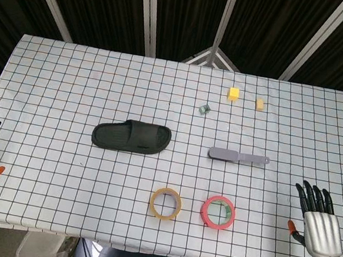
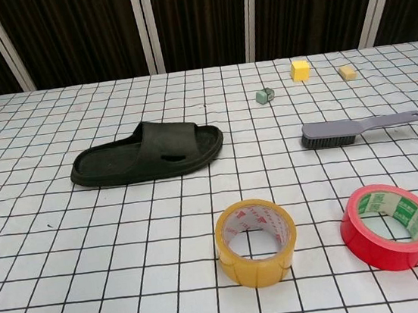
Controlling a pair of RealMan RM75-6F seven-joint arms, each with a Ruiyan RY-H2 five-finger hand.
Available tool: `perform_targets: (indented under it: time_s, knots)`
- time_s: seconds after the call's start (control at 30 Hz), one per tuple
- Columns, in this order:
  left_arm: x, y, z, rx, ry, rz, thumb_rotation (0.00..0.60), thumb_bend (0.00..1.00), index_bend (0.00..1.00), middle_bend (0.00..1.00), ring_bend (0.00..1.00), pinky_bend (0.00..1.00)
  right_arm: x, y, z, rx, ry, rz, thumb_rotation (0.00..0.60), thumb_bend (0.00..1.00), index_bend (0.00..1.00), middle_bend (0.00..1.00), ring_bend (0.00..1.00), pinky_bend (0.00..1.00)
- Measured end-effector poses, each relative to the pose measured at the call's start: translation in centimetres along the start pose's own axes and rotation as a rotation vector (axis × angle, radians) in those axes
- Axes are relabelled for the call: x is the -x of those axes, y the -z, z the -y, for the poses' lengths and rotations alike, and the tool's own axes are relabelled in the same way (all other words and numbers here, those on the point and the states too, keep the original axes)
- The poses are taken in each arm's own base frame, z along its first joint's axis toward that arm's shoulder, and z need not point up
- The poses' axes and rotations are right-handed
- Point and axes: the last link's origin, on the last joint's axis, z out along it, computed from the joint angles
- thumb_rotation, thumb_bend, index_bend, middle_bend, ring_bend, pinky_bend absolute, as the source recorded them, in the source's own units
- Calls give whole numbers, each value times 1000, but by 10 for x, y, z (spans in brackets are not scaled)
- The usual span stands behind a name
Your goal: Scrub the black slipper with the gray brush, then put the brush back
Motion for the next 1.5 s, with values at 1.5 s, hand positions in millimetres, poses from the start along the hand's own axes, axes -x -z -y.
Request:
perform_targets:
  time_s: [1.5]
  knots:
    - [-3,-9,17,-34,21,-30,600,41,0,0,0,40,29,-204,110,-246,172,305,600,344,157,204,50,0]
